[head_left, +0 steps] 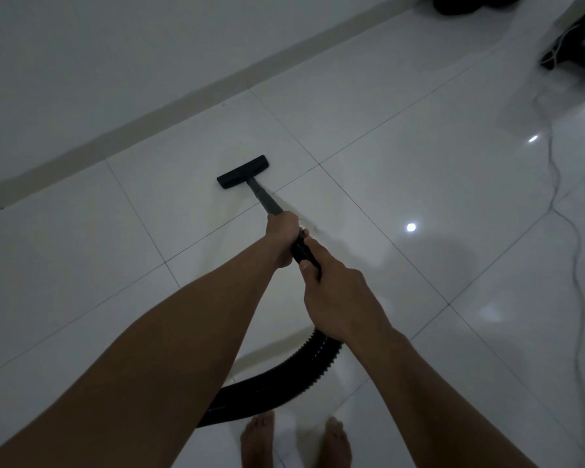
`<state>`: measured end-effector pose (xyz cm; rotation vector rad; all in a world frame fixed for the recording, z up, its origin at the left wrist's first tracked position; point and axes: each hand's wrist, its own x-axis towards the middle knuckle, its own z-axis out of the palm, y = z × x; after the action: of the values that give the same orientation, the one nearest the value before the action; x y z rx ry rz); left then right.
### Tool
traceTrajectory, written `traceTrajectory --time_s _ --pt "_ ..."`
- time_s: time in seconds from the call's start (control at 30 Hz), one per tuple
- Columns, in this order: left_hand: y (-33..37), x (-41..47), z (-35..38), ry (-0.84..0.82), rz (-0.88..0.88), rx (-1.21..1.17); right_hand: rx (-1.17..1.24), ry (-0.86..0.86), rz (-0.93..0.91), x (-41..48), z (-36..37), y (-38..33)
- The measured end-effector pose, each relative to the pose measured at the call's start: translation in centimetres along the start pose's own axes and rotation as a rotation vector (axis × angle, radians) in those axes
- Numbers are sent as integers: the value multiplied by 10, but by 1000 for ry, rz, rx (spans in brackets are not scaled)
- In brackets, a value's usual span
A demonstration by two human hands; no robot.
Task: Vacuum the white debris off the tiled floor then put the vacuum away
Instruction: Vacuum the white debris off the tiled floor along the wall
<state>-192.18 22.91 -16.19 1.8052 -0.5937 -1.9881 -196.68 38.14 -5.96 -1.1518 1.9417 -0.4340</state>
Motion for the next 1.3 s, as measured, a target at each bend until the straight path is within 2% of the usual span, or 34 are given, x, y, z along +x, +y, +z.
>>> traceTrajectory --time_s 0.67,1.3 --pt "-37 -25 34 40 71 -33 5 -47 -17 -28 -20 50" --pt "-70 -44 53 28 17 -63 3 -41 -9 -59 -32 77"
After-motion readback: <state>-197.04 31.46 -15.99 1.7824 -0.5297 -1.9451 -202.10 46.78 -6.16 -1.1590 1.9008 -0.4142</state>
